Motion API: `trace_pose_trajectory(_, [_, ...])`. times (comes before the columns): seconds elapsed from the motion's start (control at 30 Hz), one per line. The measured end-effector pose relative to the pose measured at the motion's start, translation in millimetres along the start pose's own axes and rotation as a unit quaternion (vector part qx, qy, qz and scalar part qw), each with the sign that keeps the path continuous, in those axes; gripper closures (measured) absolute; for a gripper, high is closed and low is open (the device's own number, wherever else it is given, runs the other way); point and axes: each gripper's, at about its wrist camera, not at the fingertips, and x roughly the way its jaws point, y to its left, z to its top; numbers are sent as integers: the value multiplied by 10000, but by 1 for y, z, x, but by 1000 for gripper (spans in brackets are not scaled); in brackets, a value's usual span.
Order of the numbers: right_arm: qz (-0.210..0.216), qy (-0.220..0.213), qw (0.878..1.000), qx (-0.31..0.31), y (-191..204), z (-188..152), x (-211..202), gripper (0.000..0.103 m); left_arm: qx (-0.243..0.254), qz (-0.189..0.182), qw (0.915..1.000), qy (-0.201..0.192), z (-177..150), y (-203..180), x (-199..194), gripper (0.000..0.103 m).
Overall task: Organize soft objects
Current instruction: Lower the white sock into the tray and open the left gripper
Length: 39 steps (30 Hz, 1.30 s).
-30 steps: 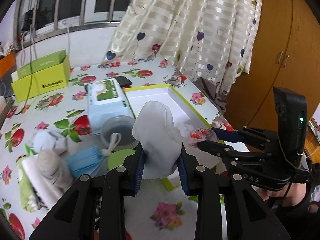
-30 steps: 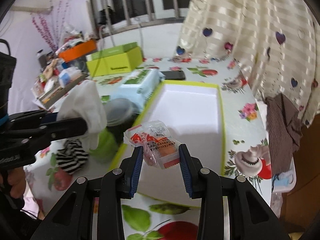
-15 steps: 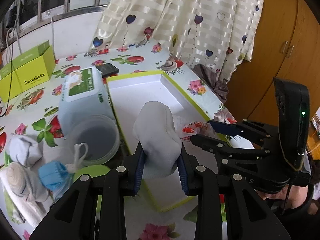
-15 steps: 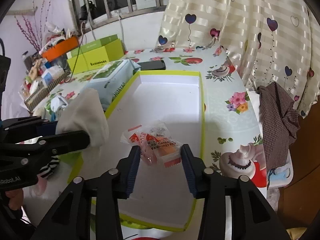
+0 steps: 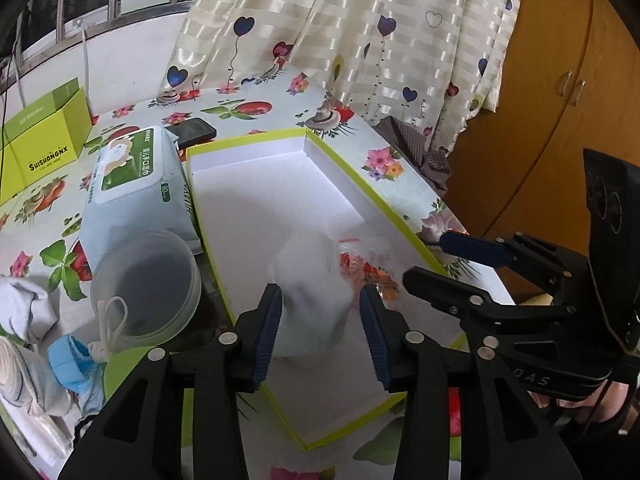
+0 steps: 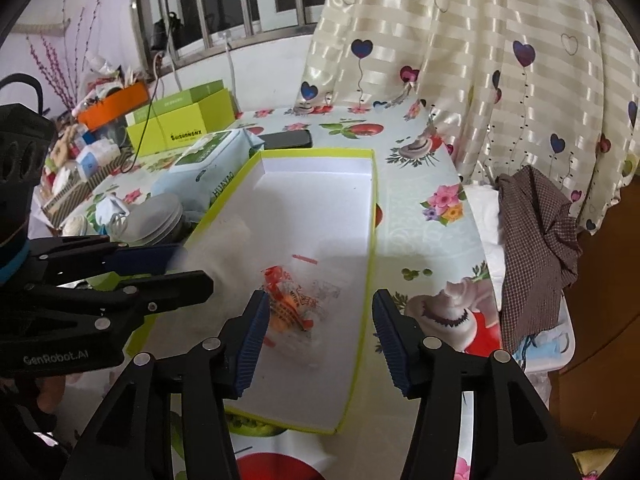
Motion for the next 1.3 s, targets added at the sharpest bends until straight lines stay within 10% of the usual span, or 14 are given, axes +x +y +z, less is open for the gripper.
trace_pose_trajectory(1.3, [381, -121, 9961, -790, 132, -28, -72, 50, -552, 149, 9953, -787, -92, 43, -139, 61])
